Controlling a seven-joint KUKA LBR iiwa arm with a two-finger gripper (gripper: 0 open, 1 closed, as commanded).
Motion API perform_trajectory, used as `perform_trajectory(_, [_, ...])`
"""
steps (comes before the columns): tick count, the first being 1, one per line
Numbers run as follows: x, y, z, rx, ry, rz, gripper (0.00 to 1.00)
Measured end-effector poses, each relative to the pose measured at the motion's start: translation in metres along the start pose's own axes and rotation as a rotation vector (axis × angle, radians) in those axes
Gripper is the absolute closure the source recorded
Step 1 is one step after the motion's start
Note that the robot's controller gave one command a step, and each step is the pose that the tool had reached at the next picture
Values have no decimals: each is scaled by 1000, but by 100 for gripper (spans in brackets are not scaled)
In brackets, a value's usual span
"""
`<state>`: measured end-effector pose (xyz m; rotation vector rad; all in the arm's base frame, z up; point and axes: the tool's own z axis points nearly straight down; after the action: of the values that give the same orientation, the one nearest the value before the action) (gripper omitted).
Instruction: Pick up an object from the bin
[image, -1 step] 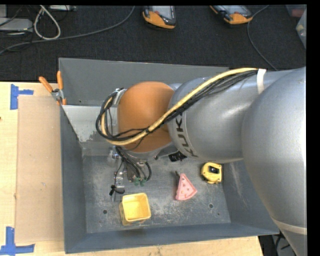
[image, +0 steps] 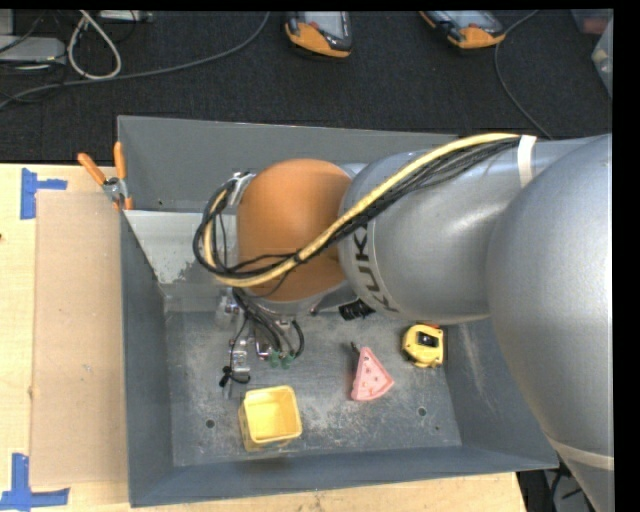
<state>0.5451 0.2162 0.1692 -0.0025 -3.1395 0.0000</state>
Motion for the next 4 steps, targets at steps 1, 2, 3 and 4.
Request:
perform_trajectory(1, [32,5,31,2,7,-11,0])
perform_trajectory(2, [23,-22,42,0,0,5,0])
perform_trajectory(3, [28,-13,-29,0,5,-193,0])
perform_trajectory(4, [33,-95,6,3,10,-112,0])
